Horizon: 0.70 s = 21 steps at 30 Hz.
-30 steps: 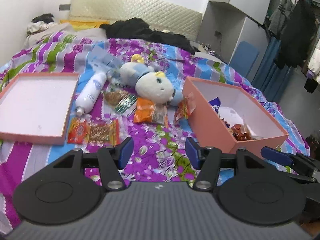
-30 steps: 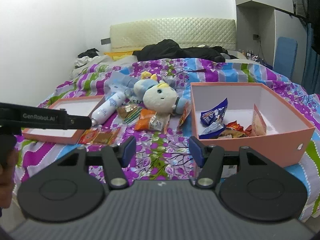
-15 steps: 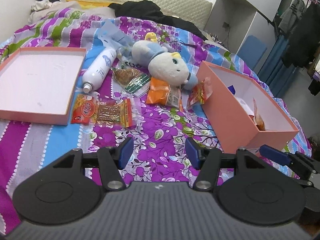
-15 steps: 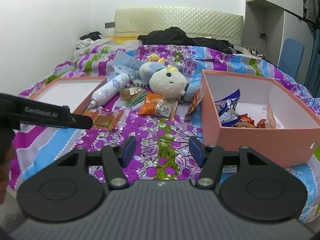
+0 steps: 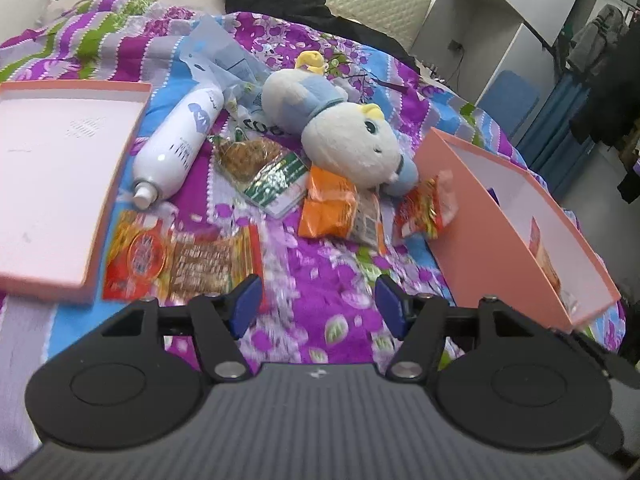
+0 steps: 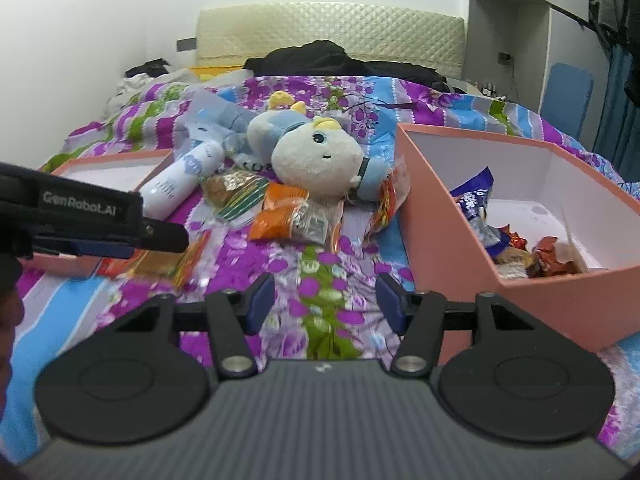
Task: Organize snacks
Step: 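Grasp the orange chip bag with the left tool while the right tool grasps a red candy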
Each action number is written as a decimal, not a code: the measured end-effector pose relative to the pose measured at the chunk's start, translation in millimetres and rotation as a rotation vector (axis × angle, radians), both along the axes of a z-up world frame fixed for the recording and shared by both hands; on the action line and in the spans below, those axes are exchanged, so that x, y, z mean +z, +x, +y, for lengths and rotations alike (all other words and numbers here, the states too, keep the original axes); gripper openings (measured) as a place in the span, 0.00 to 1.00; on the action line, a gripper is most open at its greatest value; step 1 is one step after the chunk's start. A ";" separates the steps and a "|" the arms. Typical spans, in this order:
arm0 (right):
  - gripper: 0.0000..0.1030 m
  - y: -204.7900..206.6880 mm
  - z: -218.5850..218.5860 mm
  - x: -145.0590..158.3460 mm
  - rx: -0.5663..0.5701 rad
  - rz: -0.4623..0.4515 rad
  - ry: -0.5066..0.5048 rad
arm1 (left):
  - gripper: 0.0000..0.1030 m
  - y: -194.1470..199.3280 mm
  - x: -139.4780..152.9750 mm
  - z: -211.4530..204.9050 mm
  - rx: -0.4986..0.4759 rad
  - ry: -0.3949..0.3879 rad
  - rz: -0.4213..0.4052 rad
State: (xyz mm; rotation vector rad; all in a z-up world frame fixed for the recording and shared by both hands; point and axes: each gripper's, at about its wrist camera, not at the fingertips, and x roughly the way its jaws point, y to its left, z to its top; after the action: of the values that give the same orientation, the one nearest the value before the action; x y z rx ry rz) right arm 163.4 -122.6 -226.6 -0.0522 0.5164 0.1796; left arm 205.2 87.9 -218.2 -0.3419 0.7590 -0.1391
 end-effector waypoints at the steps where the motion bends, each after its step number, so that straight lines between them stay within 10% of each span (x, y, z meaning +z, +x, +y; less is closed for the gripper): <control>1: 0.52 5.6 1.8 -2.6 -0.005 -0.001 0.001 | 0.67 9.3 -1.3 1.5 -0.008 -0.001 0.004; 21: 0.43 119.3 20.2 -52.7 -0.329 -0.014 0.094 | 0.70 160.2 -48.9 -11.1 -0.155 -0.095 0.106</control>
State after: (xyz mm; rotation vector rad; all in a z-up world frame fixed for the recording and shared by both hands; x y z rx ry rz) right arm 282.7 -102.3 -279.3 0.1225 0.4945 -0.1179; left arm 365.5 76.7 -267.1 -0.3829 0.8854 -0.3053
